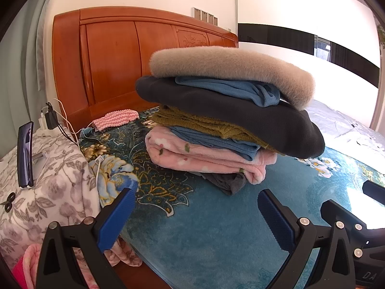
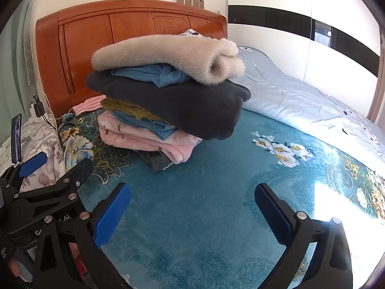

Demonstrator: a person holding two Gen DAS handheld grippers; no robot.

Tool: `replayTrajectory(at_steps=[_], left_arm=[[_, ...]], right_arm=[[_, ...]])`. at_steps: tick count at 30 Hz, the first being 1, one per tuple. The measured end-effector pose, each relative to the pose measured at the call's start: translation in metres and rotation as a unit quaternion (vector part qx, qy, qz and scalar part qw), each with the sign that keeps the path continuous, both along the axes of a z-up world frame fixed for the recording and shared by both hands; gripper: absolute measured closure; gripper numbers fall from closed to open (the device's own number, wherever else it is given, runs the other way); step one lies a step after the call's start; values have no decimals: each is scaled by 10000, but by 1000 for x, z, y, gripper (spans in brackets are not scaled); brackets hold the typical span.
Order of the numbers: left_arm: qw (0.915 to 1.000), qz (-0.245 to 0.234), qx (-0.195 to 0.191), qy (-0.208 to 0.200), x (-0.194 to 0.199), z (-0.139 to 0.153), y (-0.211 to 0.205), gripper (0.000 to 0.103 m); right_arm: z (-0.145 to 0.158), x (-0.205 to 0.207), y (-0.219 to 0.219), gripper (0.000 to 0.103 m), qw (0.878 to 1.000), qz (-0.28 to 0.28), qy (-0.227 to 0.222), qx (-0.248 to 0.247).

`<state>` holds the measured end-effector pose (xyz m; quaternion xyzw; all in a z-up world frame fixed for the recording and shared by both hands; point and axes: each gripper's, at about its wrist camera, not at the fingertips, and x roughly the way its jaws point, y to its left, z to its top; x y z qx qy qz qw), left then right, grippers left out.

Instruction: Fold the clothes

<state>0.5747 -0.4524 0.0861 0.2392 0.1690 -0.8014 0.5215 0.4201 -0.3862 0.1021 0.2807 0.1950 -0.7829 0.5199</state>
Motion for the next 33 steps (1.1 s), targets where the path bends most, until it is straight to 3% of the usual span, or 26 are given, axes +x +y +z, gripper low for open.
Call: replayTrajectory(at_steps=[33], left_arm=[[9999, 103, -124, -55, 4, 4, 0, 0]], right_arm=[[3, 5, -1, 0, 10000, -32, 52, -42]])
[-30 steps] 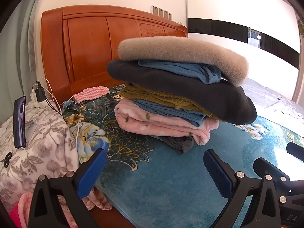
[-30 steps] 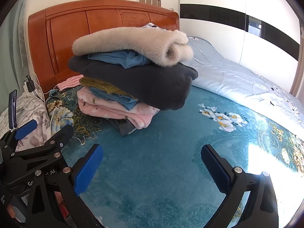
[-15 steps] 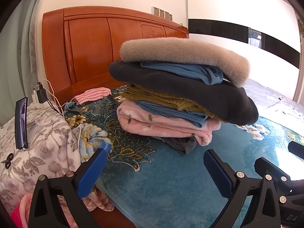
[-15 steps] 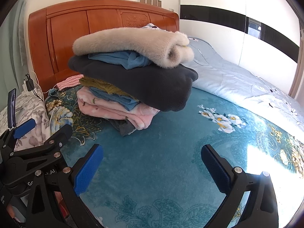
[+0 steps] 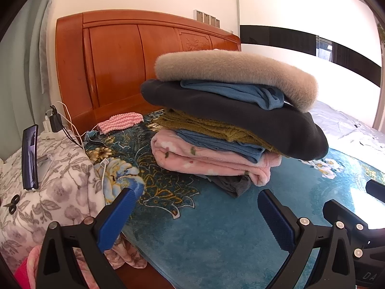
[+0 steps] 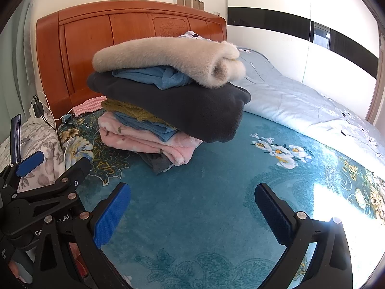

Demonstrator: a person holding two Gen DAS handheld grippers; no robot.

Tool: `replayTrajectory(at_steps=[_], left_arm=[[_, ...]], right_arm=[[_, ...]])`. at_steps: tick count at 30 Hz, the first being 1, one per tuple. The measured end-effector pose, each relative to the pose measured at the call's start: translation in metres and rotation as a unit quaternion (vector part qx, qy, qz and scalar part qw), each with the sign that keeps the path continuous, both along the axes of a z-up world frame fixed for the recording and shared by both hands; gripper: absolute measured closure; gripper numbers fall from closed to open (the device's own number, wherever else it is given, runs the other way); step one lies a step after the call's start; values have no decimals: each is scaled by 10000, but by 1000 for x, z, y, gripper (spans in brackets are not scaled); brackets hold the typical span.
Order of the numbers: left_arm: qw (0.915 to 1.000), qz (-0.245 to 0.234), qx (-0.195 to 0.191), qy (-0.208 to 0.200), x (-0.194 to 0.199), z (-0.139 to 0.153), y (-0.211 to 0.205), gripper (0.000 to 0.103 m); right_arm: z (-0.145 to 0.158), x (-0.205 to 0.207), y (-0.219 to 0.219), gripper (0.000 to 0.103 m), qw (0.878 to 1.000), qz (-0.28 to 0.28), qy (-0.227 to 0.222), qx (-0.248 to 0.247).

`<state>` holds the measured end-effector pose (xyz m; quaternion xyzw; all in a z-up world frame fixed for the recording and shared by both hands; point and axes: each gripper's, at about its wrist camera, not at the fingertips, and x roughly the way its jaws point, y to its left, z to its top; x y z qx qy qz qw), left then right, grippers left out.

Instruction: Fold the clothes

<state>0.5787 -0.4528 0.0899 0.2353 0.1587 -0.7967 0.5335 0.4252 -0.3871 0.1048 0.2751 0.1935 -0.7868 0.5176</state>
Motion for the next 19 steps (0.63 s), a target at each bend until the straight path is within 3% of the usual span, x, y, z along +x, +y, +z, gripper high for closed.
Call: replayTrajectory(at_steps=[19], left_arm=[[10000, 54, 1, 6, 3, -2, 2, 0]], right_arm=[[-2, 1, 1, 0, 10000, -16, -39, 23]])
